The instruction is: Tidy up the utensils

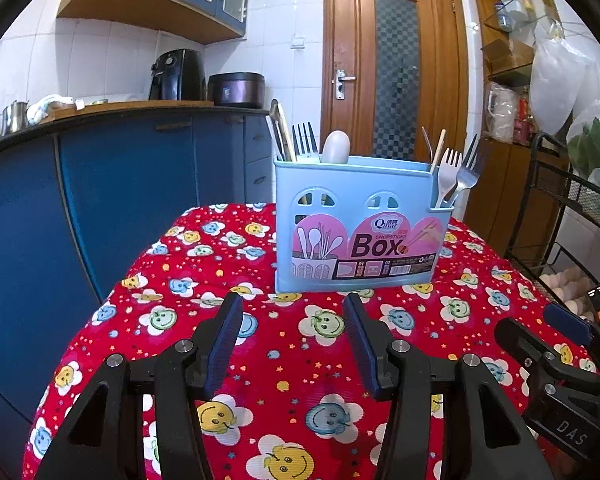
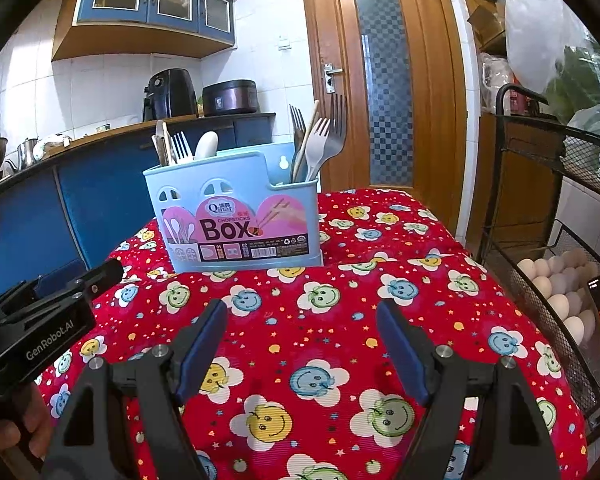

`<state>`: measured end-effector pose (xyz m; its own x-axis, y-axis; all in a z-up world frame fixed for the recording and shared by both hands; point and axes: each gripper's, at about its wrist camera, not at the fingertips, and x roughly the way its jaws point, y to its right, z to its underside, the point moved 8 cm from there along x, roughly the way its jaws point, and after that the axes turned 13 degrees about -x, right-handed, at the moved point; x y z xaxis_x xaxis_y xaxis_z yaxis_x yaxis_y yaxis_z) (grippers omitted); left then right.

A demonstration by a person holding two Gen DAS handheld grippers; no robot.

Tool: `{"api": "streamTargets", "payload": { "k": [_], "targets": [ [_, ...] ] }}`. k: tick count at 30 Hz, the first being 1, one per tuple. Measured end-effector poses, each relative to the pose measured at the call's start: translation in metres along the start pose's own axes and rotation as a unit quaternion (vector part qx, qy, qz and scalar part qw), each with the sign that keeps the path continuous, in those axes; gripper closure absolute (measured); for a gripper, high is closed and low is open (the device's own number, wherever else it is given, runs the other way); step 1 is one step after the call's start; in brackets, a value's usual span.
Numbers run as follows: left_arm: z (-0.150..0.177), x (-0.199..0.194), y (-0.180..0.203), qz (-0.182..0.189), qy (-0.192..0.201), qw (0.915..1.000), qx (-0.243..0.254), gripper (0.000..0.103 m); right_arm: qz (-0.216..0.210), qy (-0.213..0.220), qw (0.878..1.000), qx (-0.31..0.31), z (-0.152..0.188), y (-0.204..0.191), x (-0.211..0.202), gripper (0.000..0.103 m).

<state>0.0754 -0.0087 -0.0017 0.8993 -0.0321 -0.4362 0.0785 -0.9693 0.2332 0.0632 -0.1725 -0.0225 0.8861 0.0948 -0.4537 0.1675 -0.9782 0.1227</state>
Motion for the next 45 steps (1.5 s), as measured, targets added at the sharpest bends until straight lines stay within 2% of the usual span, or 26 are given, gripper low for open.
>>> {"api": "streamTargets", "payload": {
  "k": [45],
  "targets": [
    [-0.0015,-0.0025,0.0010,-0.001,0.007,1.0000,0.002,0.050,0.001,-0.002,1.000,-0.001,0.0008,-0.0011,0.0010,0.024]
  ]
}}
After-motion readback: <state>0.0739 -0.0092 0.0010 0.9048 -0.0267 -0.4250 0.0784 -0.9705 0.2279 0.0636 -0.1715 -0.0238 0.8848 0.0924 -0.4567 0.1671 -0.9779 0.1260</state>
